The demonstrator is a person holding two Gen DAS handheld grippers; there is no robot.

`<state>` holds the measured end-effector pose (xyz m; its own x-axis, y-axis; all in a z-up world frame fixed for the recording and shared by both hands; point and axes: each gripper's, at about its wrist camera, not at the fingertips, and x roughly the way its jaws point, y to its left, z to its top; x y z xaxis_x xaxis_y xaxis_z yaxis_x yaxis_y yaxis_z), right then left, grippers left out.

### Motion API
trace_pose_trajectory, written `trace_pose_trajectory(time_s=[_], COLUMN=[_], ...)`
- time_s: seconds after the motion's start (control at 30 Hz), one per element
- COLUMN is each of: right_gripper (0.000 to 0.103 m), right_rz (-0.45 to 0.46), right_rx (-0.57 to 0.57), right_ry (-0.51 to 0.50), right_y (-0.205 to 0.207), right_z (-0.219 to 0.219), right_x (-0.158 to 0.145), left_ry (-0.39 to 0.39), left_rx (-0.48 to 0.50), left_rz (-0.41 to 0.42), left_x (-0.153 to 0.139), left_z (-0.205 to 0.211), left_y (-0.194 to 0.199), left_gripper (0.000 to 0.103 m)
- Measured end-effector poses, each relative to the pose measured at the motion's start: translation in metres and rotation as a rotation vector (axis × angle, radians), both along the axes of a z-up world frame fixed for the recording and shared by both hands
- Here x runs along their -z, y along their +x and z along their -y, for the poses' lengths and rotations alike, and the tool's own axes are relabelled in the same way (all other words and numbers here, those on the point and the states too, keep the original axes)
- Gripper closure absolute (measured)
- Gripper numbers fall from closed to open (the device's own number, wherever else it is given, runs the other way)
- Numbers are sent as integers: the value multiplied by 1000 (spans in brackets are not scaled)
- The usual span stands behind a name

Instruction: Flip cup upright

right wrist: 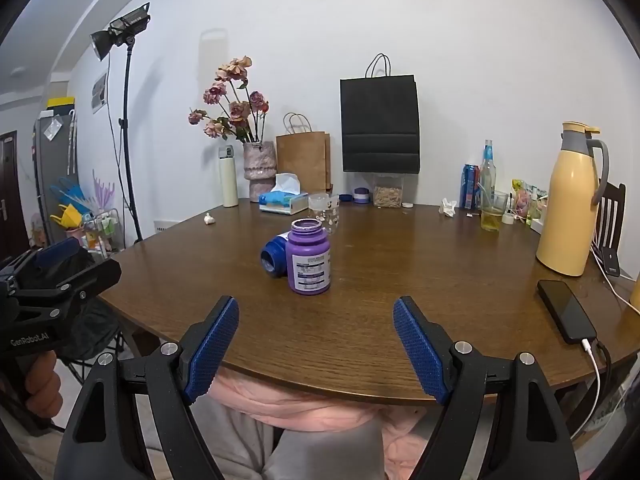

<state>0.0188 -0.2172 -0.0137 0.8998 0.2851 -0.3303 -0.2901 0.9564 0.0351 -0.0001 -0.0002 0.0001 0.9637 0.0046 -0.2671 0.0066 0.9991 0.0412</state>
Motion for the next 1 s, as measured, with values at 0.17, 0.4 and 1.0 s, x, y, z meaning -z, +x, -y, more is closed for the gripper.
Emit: trace_pose_trajectory(time_s=[0.17, 0.4, 1.0], right_gripper=[19, 19, 19], right_rz=[7, 4, 1], right_rx=[-1, -1, -2], right_ry=[8, -1, -3], right_y=[0, -1, 0], right_z=[1, 0, -2], right_x=[0, 0, 2], left_ry=[-6, -4, -6], left_rx=[1, -1, 0], left_rz=[-9, -9, -14], left_x=[0, 0, 3], left_z=[0, 0, -1], left_y=[0, 0, -1], left_gripper=[0, 0, 0])
